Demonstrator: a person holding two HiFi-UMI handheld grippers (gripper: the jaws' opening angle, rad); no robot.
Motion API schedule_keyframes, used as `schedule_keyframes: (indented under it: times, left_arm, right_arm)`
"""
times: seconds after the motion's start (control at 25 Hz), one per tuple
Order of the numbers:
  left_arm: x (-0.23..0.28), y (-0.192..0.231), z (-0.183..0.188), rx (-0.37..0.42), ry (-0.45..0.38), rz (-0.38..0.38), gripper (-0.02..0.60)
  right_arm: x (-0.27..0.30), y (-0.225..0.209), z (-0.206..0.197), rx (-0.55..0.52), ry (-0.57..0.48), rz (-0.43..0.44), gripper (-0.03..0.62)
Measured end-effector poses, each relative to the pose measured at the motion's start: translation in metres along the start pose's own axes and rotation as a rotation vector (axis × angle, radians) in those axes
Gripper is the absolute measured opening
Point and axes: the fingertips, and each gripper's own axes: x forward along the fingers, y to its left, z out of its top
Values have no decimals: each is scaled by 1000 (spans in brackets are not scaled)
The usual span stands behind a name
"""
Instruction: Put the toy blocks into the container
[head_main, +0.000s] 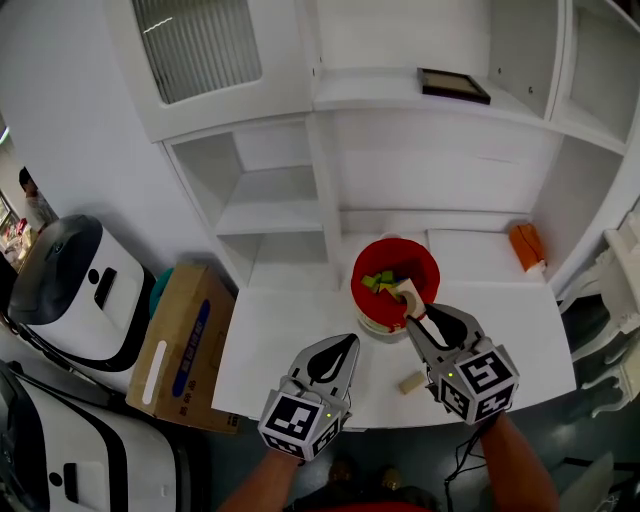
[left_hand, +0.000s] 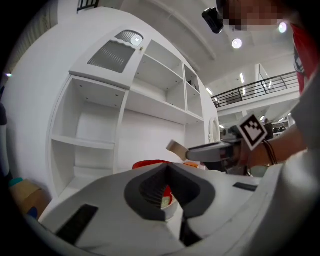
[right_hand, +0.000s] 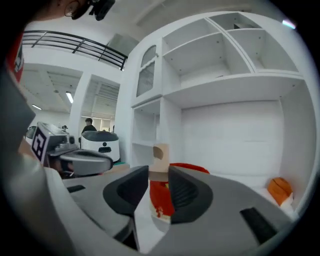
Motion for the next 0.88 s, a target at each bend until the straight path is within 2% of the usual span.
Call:
schedule_keyframes:
  times: [0.08,0.12,0.16,0.24,0.28,0.32,0.36,0.44,0.56,0.64,0.8,0.88]
  left_arm:
    - [8,-5,-2,7,14,-24,17]
    - [13,-8,-5,13,27,-39,17]
    - [18,-12,-8,22,42,-54,17]
    - [28,-21,-17,46,76,-87,17]
    - [32,-26,-23,56,95,-108,20]
    - [35,-32,-29,66,117,-131,24]
    - [39,-38,-37,74,143,-155,52]
    - [44,-51,-55,89,197,-203,110]
    - [53,-76,-90,128,311,-284,195]
    - [59,-92,-122,163,420,-337,227]
    - [66,-113,-186,207,662,-410,247]
    - [68,-119,-207,232,740,-432,247]
  right_arm:
    - [22,-11,7,27,30,6,155]
    - [30,-14,8,48,43,16,243]
    - [34,-15,10,66,48,27,279]
    - [28,-14,17,72,13,38,279]
    - [19,-13,22,61,-26,33,244]
    - [9,-12,26,45,-69,17,169]
    - [-3,-14,29,28,-106,-8,96]
    - [-26,-17,32,5,-148,-57,8]
    - [-58,-19,30,26,-172,-89,8]
    - [-79,-22,27,51,-186,-105,8]
    - [-115,-30,17,68,-184,-148,8]
    - [-131,-37,10,73,-177,-172,8]
